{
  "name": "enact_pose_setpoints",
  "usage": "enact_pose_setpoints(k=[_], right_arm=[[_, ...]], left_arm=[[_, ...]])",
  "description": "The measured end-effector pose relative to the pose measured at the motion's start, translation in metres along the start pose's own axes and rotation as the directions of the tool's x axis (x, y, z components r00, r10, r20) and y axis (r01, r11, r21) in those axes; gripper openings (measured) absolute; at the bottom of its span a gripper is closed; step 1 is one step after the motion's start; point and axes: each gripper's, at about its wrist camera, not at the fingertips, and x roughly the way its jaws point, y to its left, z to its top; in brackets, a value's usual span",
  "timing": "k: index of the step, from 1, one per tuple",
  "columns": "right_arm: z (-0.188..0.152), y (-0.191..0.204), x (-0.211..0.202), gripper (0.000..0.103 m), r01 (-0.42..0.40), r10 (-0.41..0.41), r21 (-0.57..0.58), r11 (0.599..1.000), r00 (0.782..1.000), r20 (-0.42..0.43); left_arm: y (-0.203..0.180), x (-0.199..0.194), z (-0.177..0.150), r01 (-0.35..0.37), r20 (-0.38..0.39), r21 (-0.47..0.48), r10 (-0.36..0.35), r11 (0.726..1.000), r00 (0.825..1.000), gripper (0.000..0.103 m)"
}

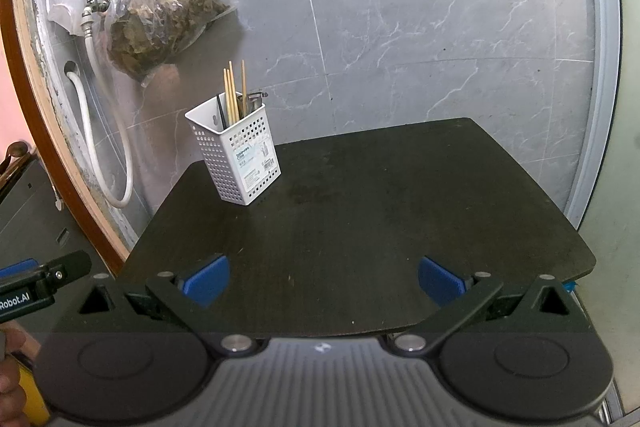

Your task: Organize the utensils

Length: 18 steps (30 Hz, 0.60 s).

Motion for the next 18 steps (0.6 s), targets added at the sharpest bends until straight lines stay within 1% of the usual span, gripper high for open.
enact_pose_setpoints(k=[18], right_arm=[[-0.0001, 0.0015, 0.0012, 0.103, 0.004, -0.004, 0.004, 1.0, 1.0, -0.002]], left_arm=[[0.0002, 0.0033, 0.0006, -0.003, -0.005, 0.0, 0.003, 1.0, 1.0, 0.102]])
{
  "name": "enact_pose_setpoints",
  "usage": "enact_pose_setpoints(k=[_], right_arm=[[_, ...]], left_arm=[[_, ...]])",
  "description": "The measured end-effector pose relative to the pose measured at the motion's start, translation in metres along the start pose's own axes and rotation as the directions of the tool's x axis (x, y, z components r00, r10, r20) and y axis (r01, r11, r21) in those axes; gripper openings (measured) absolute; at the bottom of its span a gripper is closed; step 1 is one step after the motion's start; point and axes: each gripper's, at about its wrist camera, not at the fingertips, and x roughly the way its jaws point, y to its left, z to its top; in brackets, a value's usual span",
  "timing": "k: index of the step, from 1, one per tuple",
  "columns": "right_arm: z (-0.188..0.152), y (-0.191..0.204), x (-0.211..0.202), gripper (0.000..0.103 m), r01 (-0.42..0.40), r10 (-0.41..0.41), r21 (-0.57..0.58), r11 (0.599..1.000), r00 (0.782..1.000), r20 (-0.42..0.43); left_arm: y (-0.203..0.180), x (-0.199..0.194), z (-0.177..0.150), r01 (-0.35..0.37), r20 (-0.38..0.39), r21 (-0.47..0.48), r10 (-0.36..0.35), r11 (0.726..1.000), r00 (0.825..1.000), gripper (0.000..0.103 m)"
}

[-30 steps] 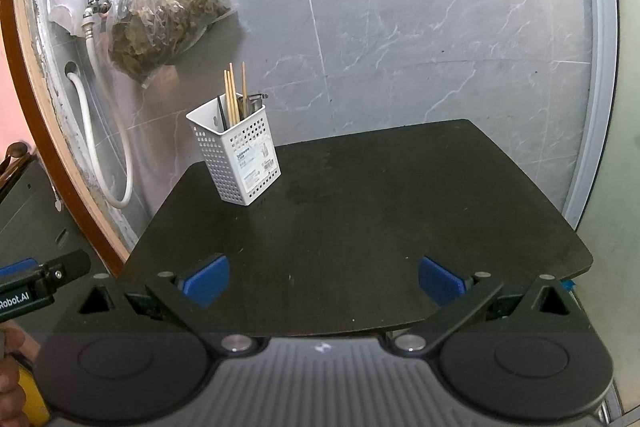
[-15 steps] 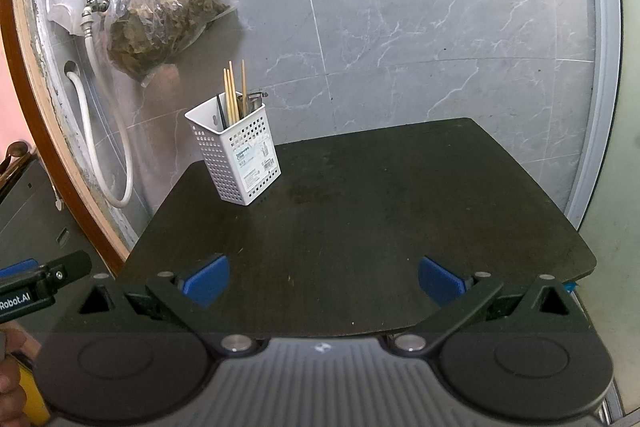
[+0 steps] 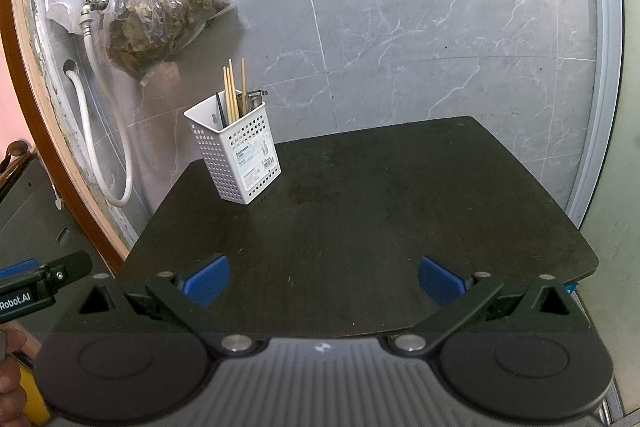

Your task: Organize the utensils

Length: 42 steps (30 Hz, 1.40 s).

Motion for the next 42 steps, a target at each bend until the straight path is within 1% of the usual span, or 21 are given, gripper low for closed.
enact_pose_setpoints(k=[32, 42], right_arm=[[0.001, 0.0, 0.001, 0.103, -0.003, 0.003, -0.002, 1.0, 1.0, -0.002], [0.0, 0.0, 0.004, 0.103, -0.001, 0.001, -0.003, 1.0, 1.0, -0.006]], left_arm=[[0.0, 0.003, 0.0, -0.001, -0.004, -0.003, 0.001, 1.0, 1.0, 0.102], [0.002, 0.011, -0.002, 0.003, -0.01, -0.006, -0.003, 1.0, 1.0, 0.102]])
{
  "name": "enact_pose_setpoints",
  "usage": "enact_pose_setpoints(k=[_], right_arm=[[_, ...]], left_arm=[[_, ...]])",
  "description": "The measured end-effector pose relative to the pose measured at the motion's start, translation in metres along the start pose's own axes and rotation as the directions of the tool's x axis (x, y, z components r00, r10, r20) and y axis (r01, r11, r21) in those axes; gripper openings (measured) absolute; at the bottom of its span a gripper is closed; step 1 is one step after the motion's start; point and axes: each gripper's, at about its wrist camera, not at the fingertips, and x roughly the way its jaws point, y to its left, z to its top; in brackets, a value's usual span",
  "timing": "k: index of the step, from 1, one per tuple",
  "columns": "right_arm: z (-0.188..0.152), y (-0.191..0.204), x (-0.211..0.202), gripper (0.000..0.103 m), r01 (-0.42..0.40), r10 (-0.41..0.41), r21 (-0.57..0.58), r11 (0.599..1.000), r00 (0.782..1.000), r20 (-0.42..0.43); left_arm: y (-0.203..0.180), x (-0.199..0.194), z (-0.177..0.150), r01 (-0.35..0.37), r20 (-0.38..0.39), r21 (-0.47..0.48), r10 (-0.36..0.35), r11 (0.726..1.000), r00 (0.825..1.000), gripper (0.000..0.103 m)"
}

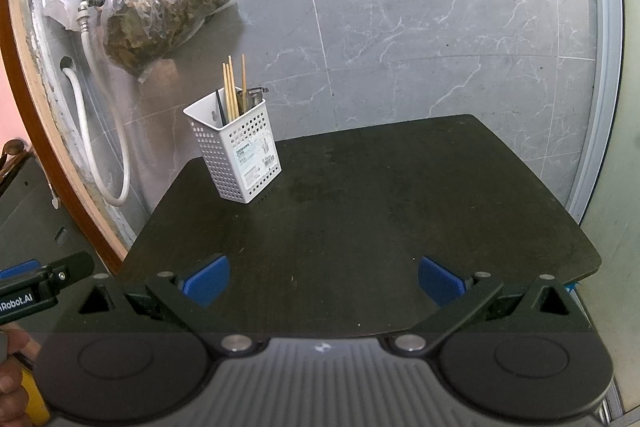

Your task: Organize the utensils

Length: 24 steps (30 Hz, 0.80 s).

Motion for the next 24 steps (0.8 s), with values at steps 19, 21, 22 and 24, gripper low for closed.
enact_pose_setpoints(k=[19, 21, 22, 24], right_arm=[[0.0, 0.008, 0.011, 0.103, 0.023, -0.023, -0.002, 1.0, 0.999, -0.033], [0.001, 0.009, 0.012, 0.103, 0.025, -0.025, -0.002, 1.0, 0.999, -0.036], [0.001, 0.009, 0.012, 0.103, 0.026, -0.026, -0.002, 1.0, 0.999, -0.036], [0.001, 0.01, 0.012, 0.103, 0.031, -0.031, -0.001, 1.0, 0.999, -0.037]], left_arm=[[0.006, 0.016, 0.002, -0.006, -0.046, -0.027, 0.005, 1.0, 0.999, 0.102], [0.007, 0.018, 0.002, -0.005, -0.05, -0.029, 0.003, 1.0, 0.999, 0.102], [0.007, 0.018, 0.003, -0.003, -0.05, -0.028, 0.002, 1.0, 0.999, 0.102], [0.008, 0.019, 0.003, 0.002, -0.047, -0.023, -0.003, 1.0, 0.999, 0.102]])
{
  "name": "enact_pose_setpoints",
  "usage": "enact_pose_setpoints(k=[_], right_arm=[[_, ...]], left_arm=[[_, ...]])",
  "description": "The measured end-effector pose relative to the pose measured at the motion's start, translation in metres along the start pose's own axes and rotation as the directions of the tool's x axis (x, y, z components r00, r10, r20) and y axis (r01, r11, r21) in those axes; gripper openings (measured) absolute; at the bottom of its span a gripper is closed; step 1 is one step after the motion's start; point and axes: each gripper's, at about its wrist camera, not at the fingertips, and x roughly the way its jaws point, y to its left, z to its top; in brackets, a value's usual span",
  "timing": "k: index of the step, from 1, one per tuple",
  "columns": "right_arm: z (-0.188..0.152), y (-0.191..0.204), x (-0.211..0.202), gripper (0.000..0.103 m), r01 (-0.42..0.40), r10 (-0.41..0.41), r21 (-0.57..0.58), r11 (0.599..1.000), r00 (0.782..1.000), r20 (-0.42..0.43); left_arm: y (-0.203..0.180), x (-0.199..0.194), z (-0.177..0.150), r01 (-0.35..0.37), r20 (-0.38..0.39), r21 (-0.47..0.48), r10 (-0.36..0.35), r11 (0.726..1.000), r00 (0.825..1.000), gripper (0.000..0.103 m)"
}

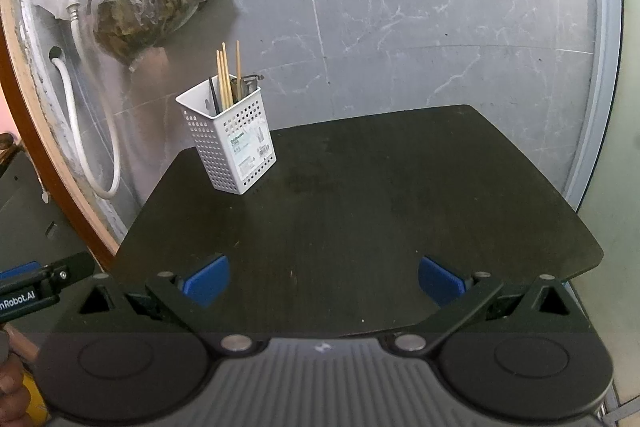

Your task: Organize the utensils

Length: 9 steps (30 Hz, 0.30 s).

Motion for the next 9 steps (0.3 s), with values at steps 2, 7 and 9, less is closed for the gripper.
enact_pose_setpoints(k=[2, 7, 9], right_arm=[[-0.0001, 0.001, -0.0003, 0.103, 0.003, -0.003, 0.0, 1.0, 1.0, 0.0], [0.0008, 0.0, 0.001, 0.103, 0.004, -0.004, 0.0, 1.0, 1.0, 0.001], [0.0013, -0.0002, 0.0013, 0.103, 0.005, -0.005, 0.0, 1.0, 1.0, 0.001]], left_arm=[[0.0004, 0.0016, 0.0006, 0.005, 0.002, 0.001, -0.005, 1.0, 1.0, 0.102], [0.0, 0.0027, 0.0004, 0.008, 0.004, -0.002, -0.008, 1.0, 1.0, 0.102], [0.0005, 0.0037, 0.0008, 0.012, 0.003, -0.002, -0.012, 1.0, 1.0, 0.102]])
